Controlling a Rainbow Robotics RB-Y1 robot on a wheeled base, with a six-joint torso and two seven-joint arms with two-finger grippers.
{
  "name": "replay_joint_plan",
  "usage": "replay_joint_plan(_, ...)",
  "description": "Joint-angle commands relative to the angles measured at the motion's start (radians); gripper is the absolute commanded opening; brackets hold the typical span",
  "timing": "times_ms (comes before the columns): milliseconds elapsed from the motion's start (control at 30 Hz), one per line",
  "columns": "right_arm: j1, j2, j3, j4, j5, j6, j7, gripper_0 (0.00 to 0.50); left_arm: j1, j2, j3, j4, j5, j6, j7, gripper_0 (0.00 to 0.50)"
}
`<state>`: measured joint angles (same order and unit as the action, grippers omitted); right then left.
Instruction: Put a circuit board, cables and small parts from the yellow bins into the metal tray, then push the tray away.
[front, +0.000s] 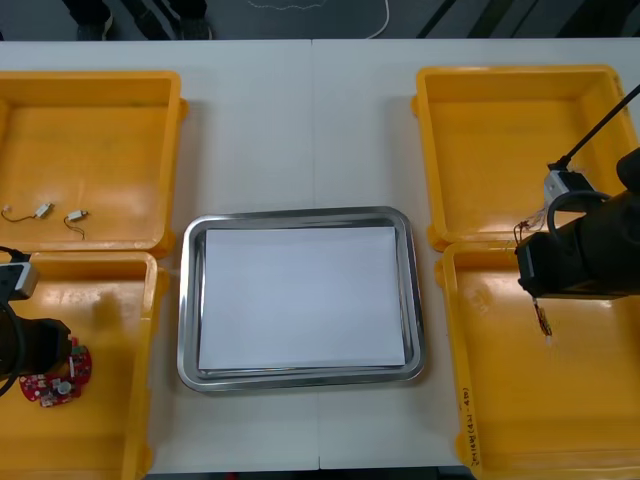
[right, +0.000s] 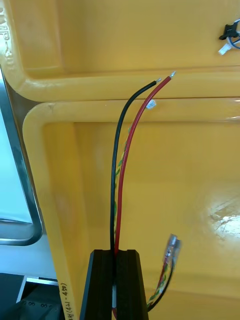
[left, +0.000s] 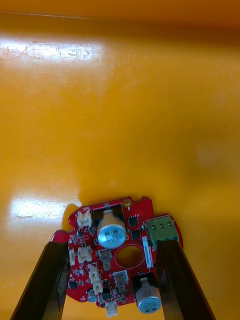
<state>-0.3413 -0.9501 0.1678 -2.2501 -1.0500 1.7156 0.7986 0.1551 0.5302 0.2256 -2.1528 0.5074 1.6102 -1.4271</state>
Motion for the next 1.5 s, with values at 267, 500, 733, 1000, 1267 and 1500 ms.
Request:
replay_joint_plan(267, -0.124, -0.030, 0.110, -0.006, -0.016, 0.019, -0.190, 0.000, -0.002, 0.036, 0.086, -0.056, 0.054, -0.006, -0.167, 0.500)
replay_joint_plan(500, -0.188, -0.030, 0.119, 0.006, -0.094, 0.073, -0.234, 0.000, -0.011, 0.037, 0.107, -0.110, 0.083, 0.051, -0.280, 0.500)
replay_joint_plan(733, -0.212, -0.022, 0.119, 0.006, -0.117, 0.101, -0.245, 0.000, -0.035, 0.044, 0.112, -0.171, 0.115, 0.155, -0.444, 0.500)
replay_joint_plan(1000, -0.219, 0.034, 0.119, 0.006, -0.091, 0.118, -0.256, 0.000, -0.071, 0.056, 0.113, -0.194, 0.154, 0.254, -0.682, 0.500)
replay_joint_plan(1267, -0.225, 0.059, 0.119, 0.006, -0.084, 0.130, -0.254, 0.000, -0.086, 0.068, 0.080, -0.177, 0.183, 0.263, -0.880, 0.500)
replay_joint_plan(1500, -0.225, 0.065, 0.127, 0.006, -0.064, 0.147, -0.249, 0.000, -0.144, 0.094, 0.040, -0.079, 0.200, 0.260, -1.038, 0.500)
